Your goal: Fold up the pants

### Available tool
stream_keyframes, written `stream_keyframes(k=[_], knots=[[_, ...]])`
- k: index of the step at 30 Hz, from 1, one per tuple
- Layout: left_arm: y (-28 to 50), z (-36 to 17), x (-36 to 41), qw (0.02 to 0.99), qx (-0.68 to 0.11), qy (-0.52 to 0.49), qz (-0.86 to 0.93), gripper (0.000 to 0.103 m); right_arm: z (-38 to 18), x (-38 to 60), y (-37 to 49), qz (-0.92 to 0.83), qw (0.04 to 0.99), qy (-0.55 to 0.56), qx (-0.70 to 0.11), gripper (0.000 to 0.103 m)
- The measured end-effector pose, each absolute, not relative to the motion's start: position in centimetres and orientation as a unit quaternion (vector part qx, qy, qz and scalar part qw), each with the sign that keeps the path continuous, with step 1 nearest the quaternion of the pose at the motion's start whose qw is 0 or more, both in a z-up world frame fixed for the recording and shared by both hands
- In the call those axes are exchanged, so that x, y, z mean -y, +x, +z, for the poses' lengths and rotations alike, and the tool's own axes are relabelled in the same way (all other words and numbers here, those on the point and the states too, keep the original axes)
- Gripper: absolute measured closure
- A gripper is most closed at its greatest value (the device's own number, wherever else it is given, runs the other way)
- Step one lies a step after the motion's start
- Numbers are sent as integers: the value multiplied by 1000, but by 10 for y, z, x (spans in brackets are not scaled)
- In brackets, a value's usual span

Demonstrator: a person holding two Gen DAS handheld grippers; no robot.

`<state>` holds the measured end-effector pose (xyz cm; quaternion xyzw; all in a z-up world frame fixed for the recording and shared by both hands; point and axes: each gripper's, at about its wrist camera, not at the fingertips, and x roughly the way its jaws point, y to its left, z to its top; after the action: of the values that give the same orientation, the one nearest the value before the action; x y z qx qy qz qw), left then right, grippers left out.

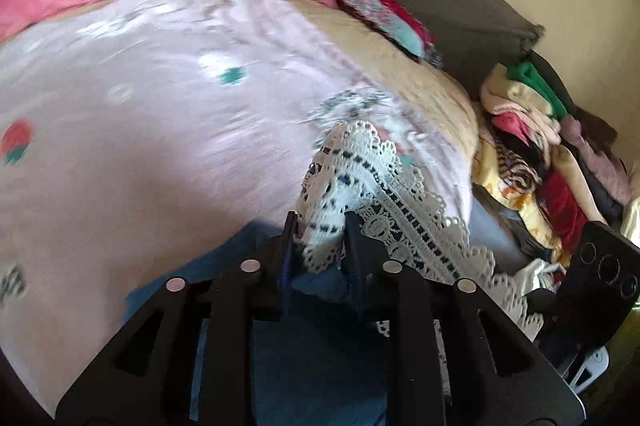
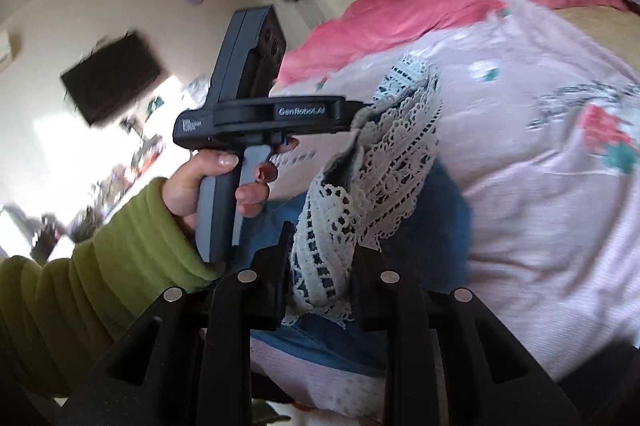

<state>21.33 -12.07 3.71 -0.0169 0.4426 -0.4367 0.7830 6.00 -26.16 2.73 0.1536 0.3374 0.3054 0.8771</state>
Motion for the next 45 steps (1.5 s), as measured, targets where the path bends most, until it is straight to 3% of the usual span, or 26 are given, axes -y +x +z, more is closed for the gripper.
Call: stream_keyframes(k=[2,7,9,13,20,22,24,33,34,35,36,41,45], knots=[[211,29,95,794,-447,-36,-410,81,19,241,64,309,874,128,-351,80],[205,19,33,812,-455,-119,-345,55,-20,204,70,310,858,72,-403,80],[198,14,2,806,-434,-196,-351,40,-24,193,68,305,860,41,-407,80],[206,-6,-29,760,-455,-299,-356,38,-20,160,54,293,873,-57,-386,78],[205,-17,-18,763,-488,-268,-328,35,-35,125,40,258,880,-166,-362,73],[202,-16,-11,778,-489,-241,-313,37,-36,124,37,249,881,-177,-360,70],[202,-15,-7,789,-485,-223,-306,65,-36,119,33,244,883,-182,-359,66],[211,-13,6,791,-476,-213,-320,66,-33,119,15,236,885,-169,-363,63],[214,-14,8,791,-477,-213,-318,71,-33,120,19,236,885,-167,-364,63],[216,-16,9,790,-479,-215,-316,87,-33,119,19,237,885,-166,-365,62],[217,-18,10,788,-479,-219,-318,90,-33,120,19,239,884,-163,-368,62],[209,-8,-2,791,-460,-243,-321,91,-24,132,26,251,881,-128,-381,76],[190,11,-16,816,-436,-218,-311,91,-9,131,17,278,879,-129,-365,77]])
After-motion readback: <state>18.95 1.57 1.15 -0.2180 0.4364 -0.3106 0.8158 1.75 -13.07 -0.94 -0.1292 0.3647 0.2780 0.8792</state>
